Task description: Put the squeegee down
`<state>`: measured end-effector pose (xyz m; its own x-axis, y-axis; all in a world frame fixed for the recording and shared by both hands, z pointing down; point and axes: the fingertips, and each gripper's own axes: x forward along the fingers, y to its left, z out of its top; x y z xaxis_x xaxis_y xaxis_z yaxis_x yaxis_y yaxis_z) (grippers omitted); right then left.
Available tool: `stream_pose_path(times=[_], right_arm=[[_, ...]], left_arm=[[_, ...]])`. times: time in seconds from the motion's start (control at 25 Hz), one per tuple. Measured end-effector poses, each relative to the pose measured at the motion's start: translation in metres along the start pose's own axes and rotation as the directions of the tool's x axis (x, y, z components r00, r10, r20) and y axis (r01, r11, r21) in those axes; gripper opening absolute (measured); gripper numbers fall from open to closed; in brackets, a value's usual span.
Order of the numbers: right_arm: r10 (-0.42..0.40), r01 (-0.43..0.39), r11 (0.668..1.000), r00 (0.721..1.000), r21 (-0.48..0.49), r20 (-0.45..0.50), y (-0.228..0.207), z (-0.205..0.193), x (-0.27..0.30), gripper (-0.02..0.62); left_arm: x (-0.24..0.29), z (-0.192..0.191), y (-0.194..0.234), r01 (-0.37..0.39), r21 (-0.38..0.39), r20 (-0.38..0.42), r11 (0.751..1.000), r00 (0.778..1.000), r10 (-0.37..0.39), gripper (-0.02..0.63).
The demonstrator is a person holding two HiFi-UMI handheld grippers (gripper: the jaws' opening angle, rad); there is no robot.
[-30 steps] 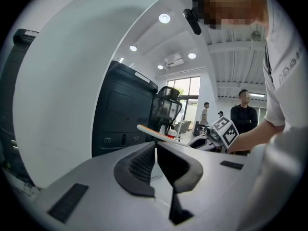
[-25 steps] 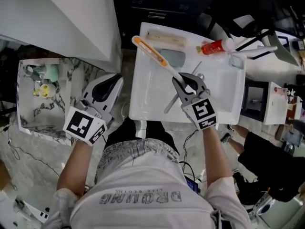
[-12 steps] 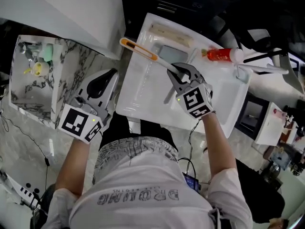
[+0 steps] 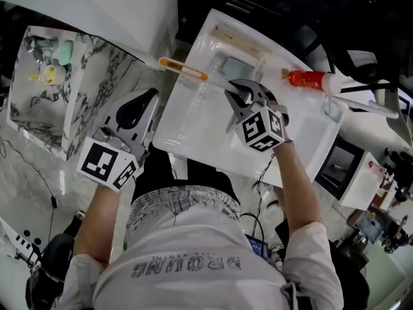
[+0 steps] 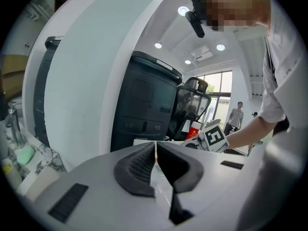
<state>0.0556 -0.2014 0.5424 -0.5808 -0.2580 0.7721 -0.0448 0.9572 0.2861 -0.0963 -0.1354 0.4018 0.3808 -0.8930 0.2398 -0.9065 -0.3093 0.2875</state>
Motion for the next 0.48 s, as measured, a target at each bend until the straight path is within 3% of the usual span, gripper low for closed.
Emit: stream_pose_path(times=[0.48], right_arm=[[0.043, -0.050, 0.988, 0.998, -0.148, -0.046, 0.013, -0.020, 0.027, 0.072]], left_arm=[[0.005, -0.019, -0.003, -0.024, -0.027, -0.014, 0.999, 1.000, 0.024, 0.026]])
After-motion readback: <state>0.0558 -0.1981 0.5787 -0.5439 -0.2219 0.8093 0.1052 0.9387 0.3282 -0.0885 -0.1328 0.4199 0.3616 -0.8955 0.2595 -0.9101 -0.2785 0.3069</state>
